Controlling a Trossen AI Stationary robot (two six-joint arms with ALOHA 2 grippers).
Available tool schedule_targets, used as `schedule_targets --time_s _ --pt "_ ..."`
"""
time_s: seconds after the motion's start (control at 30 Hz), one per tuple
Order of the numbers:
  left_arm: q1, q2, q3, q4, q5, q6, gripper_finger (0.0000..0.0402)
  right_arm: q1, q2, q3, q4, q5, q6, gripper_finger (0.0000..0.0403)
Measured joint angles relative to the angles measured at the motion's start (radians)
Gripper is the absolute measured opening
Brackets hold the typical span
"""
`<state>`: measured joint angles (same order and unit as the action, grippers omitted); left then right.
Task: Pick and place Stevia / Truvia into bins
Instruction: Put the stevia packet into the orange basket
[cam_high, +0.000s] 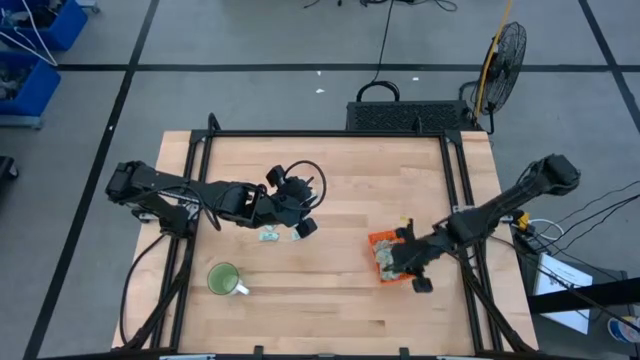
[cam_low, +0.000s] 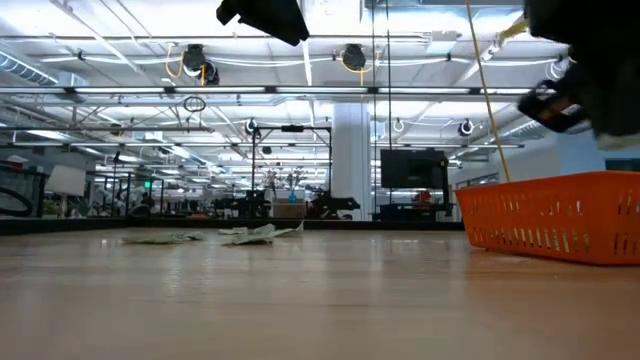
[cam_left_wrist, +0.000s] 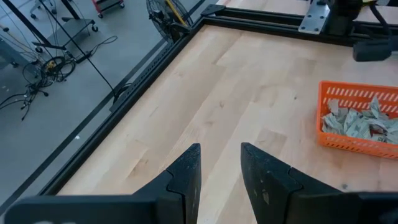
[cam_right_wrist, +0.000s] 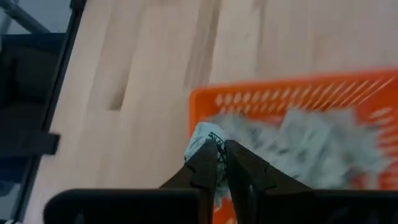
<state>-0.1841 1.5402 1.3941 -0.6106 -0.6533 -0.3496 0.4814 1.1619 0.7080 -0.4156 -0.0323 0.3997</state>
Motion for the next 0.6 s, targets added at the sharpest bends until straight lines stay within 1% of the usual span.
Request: schedule_targets --time_s 0.1,0.27,0.43,0.53,0.6 --pt "0.0 0.0 0.0 0.0 0.0 -0.001 0.012 0.045 -0.013 -0.058 0.025 0.002 0.076 0.0037" --pt "0.0 0.0 0.0 0.002 0.0 0.0 0.012 0.056 -0.015 -0.114 0.099 0.007 0.088 0.0056" --pt "0.0 0.0 0.0 0.003 0.0 -0.011 0.012 0.055 -0.015 -0.118 0.136 0.013 0.014 0.008" --pt "0.0 0.0 0.0 0.003 0.0 -0.019 0.012 0.049 -0.015 -0.118 0.135 0.061 -0.016 0.0093" --pt "0.0 0.0 0.0 0.003 0.0 -0.02 0.012 0.041 -0.015 -0.118 0.135 0.068 -0.032 0.01"
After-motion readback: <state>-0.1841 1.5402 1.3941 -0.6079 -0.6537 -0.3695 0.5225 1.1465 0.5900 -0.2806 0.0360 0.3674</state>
